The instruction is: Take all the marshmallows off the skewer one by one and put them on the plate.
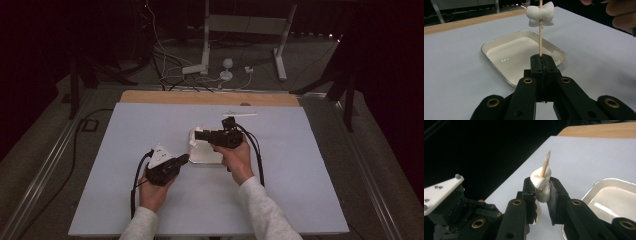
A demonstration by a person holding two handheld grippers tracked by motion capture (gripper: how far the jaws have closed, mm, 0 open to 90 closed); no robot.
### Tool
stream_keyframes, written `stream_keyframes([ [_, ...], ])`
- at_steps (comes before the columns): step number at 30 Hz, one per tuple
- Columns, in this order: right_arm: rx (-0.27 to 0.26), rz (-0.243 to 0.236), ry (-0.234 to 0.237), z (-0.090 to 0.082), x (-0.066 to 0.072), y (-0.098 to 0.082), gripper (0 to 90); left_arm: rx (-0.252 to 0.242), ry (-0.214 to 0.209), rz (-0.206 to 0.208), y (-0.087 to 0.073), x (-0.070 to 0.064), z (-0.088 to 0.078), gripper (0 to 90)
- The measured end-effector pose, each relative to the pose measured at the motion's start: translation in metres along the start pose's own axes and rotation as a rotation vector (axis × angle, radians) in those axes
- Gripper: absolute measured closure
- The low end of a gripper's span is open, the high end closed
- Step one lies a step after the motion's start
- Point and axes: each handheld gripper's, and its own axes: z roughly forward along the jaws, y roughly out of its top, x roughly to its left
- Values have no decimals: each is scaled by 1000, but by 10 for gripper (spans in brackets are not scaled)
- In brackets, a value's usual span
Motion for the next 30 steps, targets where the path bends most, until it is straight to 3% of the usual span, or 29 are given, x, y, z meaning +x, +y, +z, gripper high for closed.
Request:
stream_keyframes([
  [3,-30,4,-12,-4,0,3,786,24,14,25,-2,0,1,900],
  [5,-43,9,-14,-8,-2,7,787,17,8,16,-1,0,1,900],
  [7,-32,-20,-43,-10,1,9,788,19,11,26,-1,-1,1,900],
  [11,-39,-27,-44,-12,2,13,787,11,15,30,0,0,0,900],
  [15,-39,-46,-54,-12,3,14,787,23,57,73,-1,-2,0,900],
  [30,-58,-29,-59,-14,1,18,786,26,59,82,1,0,-2,900],
])
